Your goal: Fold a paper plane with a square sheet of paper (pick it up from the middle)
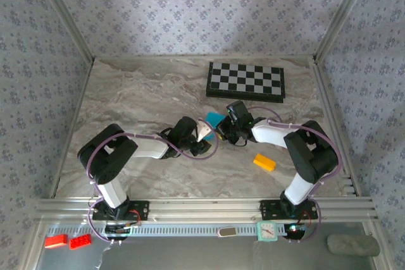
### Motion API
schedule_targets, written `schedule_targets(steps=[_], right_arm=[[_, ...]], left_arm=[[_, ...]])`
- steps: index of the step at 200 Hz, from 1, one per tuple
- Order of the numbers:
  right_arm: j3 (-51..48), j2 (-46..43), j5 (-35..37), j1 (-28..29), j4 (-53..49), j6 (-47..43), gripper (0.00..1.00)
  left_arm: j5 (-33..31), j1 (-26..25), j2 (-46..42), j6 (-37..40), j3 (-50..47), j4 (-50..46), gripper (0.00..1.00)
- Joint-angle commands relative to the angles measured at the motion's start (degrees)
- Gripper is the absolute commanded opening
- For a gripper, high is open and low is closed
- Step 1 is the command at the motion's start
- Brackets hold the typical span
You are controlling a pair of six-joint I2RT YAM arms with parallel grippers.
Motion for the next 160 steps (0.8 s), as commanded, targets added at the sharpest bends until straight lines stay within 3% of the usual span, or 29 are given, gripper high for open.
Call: schedule_targets(steps=[1, 102, 160], right_arm=[[1.49, -2.1, -0.67, 0.27, -1.99, 0.24, 0.03], [2.77, -1.98, -2.99, 0.58, -2.26, 1.89, 0.04], [2.94, -2.53, -3.31, 0.46, -2.82, 2.21, 0.11]], left_arm=[[-0.52, -0.48, 0.43, 1.35, -0.11, 1.19, 0.46], [-3.49, -0.79, 0.93, 1.16, -0.12, 2.01, 0.4], [-5.07, -0.78, 0.29, 1.13, -0.77, 2.42, 0.29]])
